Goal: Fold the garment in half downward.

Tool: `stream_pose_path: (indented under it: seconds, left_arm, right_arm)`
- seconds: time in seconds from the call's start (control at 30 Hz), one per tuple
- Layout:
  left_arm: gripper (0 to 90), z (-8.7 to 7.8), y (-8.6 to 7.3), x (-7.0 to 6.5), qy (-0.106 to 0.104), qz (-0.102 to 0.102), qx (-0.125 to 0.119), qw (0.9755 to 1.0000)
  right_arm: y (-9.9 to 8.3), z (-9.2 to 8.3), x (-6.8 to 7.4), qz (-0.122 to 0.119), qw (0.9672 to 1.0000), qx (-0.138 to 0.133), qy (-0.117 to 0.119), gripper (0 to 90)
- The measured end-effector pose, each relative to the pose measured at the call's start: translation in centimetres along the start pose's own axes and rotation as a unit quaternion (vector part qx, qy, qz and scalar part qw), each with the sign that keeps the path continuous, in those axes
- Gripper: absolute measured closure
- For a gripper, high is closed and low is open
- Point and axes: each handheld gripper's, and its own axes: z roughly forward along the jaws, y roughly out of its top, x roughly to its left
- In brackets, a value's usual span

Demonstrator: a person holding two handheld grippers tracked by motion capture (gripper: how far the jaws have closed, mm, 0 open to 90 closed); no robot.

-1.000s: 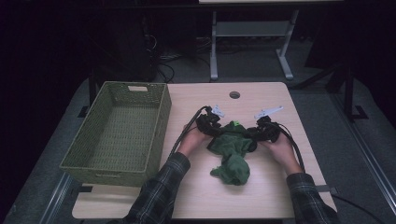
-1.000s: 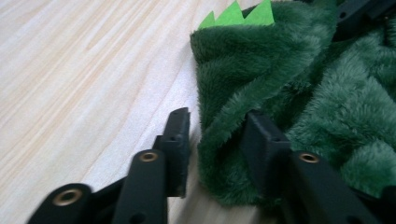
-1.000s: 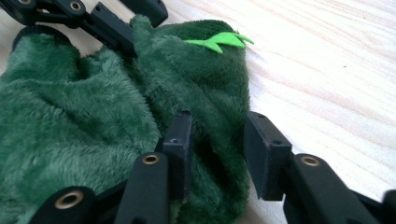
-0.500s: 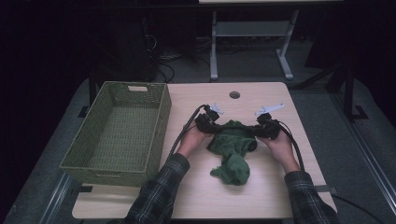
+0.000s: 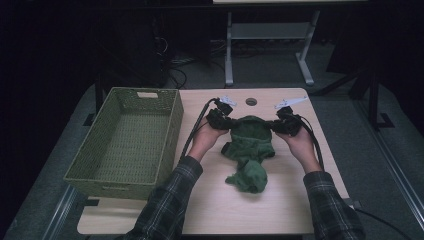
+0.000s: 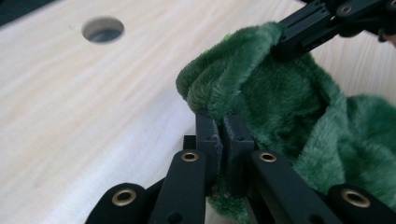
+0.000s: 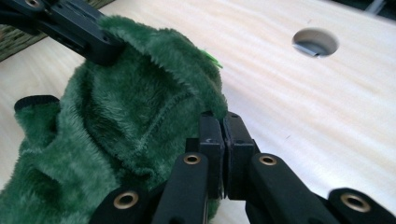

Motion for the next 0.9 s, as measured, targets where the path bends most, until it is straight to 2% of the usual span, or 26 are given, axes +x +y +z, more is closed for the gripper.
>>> stream_pose_path:
  seconds: [0.1,0.17,0.23,0.57,0.67,0.9]
  left_arm:
    - [86.7,-0.7,0.6,-0.1,0.001,0.005,-0.009,0.9999]
    - [86.6,-1.1,0.7,-0.3,0.003,0.009,-0.006,0.9999]
    - [86.6,-1.4,0.8,-0.6,-0.002,0.010,-0.011,0.9999]
    - [86.6,-3.4,0.8,-2.0,-0.014,0.012,-0.028,0.9994]
    - [86.6,-4.0,0.7,-2.3,-0.017,0.009,-0.031,0.9993]
    - [86.6,-5.2,0.3,-3.4,-0.024,0.018,-0.035,0.9989]
  right_arm:
    - [0.7,-0.6,-0.1,-0.004,1.0000,-0.008,-0.002,87.9]
    - [0.9,-1.1,0.1,-0.006,0.9999,-0.012,-0.002,87.9]
    - [0.9,-1.6,0.2,-0.009,0.9998,-0.017,-0.001,87.8]
    - [0.3,-3.3,1.4,-0.023,0.9994,-0.025,0.008,87.8]
    - [0.3,-4.0,2.0,-0.029,0.9989,-0.036,0.012,87.8]
    - [-0.3,-5.0,2.8,-0.035,0.9980,-0.046,0.023,87.8]
